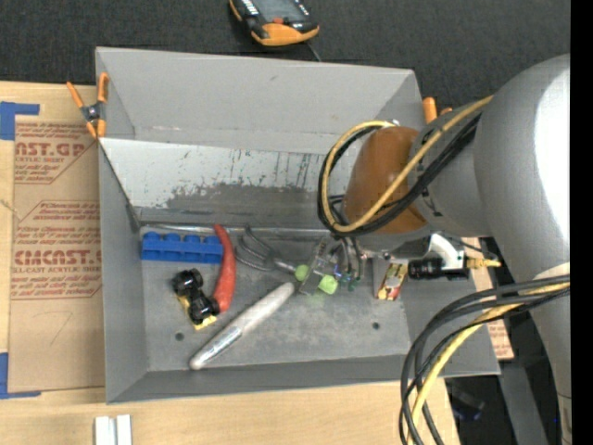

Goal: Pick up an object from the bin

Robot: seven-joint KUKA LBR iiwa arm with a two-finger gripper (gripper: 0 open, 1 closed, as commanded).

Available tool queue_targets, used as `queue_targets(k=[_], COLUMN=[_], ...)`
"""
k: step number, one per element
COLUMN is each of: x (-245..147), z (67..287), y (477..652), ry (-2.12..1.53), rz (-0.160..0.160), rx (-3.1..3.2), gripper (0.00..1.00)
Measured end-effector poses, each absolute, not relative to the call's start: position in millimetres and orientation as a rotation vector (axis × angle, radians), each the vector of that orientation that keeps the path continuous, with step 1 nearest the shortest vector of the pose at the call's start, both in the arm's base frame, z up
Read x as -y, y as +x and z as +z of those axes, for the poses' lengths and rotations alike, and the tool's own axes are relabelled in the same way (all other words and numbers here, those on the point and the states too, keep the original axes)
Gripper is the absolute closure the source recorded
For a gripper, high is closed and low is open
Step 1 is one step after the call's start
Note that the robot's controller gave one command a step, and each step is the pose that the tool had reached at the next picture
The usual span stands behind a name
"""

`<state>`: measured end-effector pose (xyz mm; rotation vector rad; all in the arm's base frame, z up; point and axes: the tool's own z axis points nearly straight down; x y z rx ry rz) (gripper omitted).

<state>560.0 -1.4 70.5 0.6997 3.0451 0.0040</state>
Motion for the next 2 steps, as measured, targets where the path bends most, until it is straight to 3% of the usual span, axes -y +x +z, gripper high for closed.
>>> queue_targets(k=[1, 2], x=[20.8, 8.5], z=[155.8, 107.6], y=[565.6, 555.4], ry=[0.694, 0.691], rz=[0.002, 0.003], rx=[-3.049, -3.048], gripper=[1.0, 1.0])
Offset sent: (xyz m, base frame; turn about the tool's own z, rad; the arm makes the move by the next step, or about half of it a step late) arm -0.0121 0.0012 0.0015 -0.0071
